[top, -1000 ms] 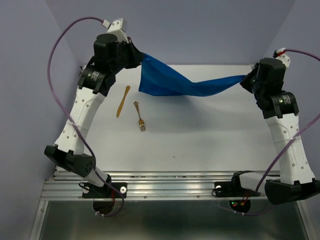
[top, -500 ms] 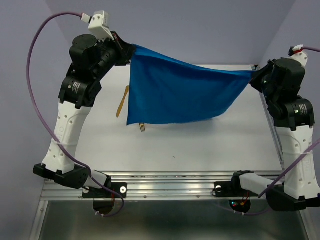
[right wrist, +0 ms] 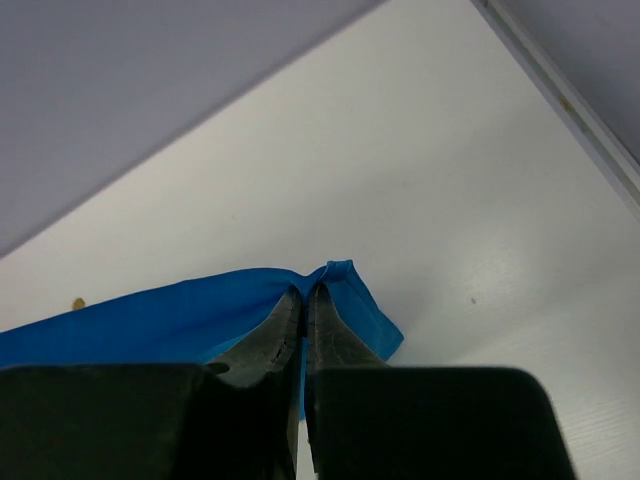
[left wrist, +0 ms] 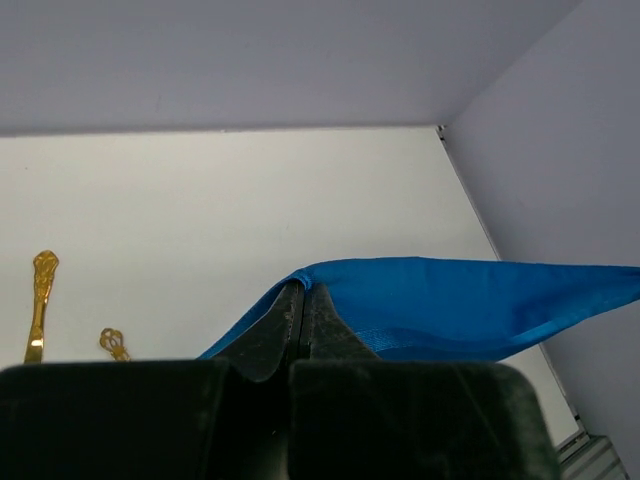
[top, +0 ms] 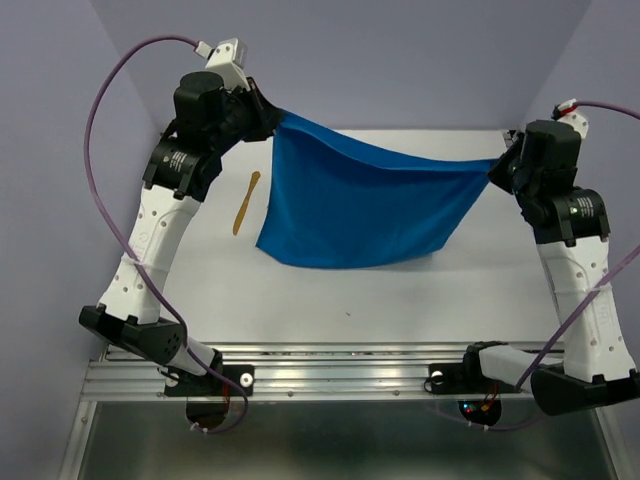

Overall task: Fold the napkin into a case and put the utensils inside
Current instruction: Flatten out the crumpled napkin at the center of the board.

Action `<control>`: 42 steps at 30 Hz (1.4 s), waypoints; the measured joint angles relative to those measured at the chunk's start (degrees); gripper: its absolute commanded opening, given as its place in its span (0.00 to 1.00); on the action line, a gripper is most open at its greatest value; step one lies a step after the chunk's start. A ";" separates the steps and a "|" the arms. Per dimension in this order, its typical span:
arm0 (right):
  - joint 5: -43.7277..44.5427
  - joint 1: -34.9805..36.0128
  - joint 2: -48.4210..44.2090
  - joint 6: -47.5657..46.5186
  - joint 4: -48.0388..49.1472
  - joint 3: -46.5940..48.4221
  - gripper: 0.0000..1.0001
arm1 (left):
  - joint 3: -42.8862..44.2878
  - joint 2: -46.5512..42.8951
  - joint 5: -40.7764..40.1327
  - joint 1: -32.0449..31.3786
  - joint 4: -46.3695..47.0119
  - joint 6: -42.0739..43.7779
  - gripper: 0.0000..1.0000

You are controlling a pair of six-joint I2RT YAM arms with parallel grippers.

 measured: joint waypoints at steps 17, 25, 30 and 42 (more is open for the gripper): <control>-2.99 0.28 -12.61 -3.54 8.83 18.12 0.01 | 3.13 -16.02 5.60 -0.09 6.08 -3.48 0.00; -1.68 0.44 -15.56 -4.17 9.07 18.88 0.01 | 4.31 -17.42 8.85 -0.39 5.92 -4.87 0.00; 1.64 0.66 -15.85 -5.95 9.84 16.24 0.01 | 1.29 -17.40 10.05 -0.70 6.27 -5.40 0.00; 11.54 0.61 -3.30 -11.93 16.17 -4.70 0.01 | -15.19 -3.58 7.85 0.15 9.35 -5.62 0.00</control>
